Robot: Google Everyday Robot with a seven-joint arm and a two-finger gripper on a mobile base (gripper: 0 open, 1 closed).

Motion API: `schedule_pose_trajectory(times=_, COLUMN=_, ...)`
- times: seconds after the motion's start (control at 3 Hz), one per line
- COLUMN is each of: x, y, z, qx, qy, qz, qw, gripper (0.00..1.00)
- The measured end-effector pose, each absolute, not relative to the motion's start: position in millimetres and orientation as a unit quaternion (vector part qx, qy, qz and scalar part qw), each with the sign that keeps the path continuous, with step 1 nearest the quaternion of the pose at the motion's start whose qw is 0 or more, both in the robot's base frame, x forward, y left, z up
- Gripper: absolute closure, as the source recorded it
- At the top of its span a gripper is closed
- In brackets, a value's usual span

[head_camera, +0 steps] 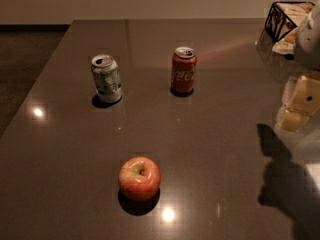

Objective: Move 7up can near apple

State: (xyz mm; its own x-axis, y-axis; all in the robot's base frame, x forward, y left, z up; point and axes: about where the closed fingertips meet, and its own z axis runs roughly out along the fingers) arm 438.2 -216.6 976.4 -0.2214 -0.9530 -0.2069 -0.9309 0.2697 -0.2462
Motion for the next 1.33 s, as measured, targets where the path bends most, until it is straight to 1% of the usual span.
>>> schedule_pose_trajectory(times=0.67, x=445.6, y=-209.2, z=975.5, qx=-0.610, qy=0.777, qz=-0.022, qw=0.154, gripper=0.00)
schedule_pose_trajectory(times=1.33, x=500.1, y=-136.5, z=970.0, qx=-0.621, qy=0.758, qz=0.037, qw=0.195, gripper=0.00)
